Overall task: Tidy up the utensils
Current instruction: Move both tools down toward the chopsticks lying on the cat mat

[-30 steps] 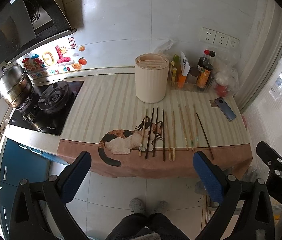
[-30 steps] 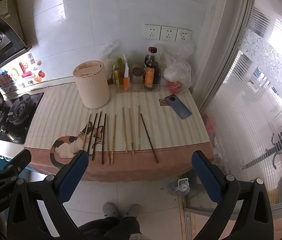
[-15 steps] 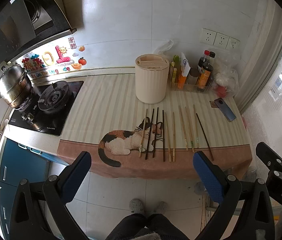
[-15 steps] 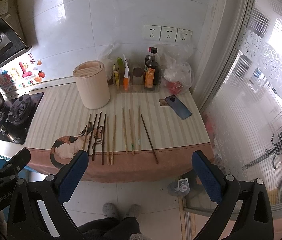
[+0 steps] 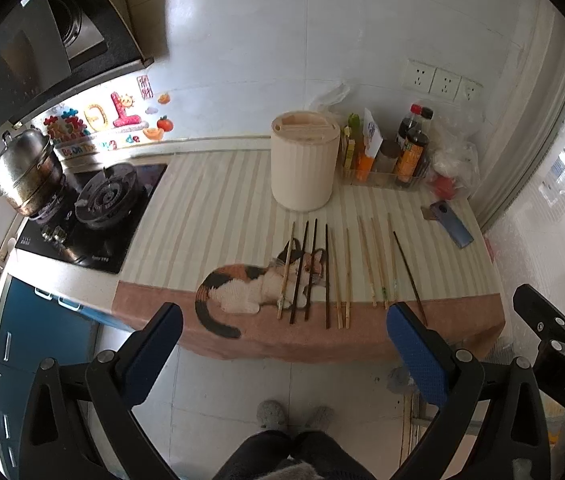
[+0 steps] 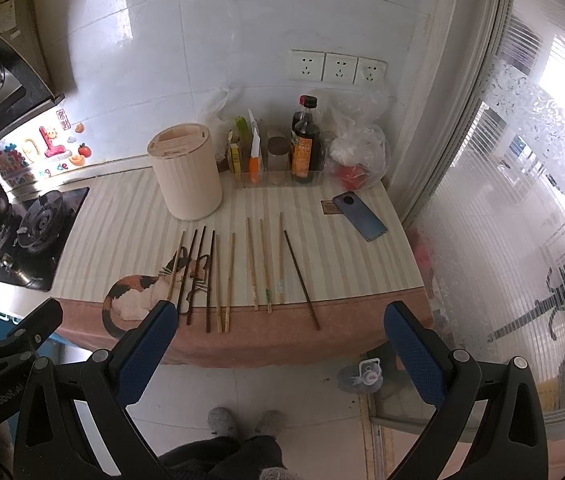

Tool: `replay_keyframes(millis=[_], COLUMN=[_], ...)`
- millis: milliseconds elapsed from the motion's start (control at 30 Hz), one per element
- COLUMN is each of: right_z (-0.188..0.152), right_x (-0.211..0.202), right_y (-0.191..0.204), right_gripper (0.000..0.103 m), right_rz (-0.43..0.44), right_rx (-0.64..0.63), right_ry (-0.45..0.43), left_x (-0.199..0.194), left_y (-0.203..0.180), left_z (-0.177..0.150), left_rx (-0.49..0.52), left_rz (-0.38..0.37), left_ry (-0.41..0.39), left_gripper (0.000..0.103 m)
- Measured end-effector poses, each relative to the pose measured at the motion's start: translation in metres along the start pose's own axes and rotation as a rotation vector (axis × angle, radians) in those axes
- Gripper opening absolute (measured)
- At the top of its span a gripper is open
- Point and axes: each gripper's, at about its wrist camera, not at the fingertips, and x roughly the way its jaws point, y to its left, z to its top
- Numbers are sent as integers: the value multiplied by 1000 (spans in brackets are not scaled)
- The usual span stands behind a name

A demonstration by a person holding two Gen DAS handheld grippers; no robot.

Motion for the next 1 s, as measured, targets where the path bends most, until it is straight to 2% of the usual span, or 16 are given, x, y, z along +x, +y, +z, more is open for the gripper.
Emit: replay_keyframes(millis=[100, 200, 300, 400, 467, 533, 600, 700, 767, 900, 1000], right_z=[3, 9, 16, 19, 19, 18, 16, 12, 10, 14, 19], right_x=[6, 18, 48, 84, 111, 140, 172, 218, 240, 288, 314], right_y=[-3, -9, -15, -16, -16, -14, -12, -4, 0, 13, 24], right_gripper=[103, 103, 103, 103, 97, 85, 77, 67, 66, 66, 59], right_rz=[17, 43, 56, 84, 104, 122, 139, 155, 165, 154, 150], right_rx=[26, 59, 70, 67, 60, 50, 46, 31, 26, 32, 44], right_ry=[-27, -61, -55, -20, 10, 58, 105, 182, 214, 284, 316], left_x=[10, 26, 52, 84, 107, 133, 161, 213, 252, 313, 350], left_y=[2, 4, 5, 6, 7, 9, 12, 17, 18, 13, 7], left_z=[7, 15, 23, 28, 30, 32, 33, 34, 34, 32, 32], left_rx=[-5, -24, -44, -49, -49, -48, -50, -39, -21, 25, 74], left_rz=[-24, 13, 61, 106, 125, 142, 148, 111, 77, 43, 1], left_ry=[-75, -119, -142, -117, -80, -38, 18, 158, 257, 365, 423], left_gripper=[103, 103, 103, 103, 103, 103, 103, 102, 100, 79, 73])
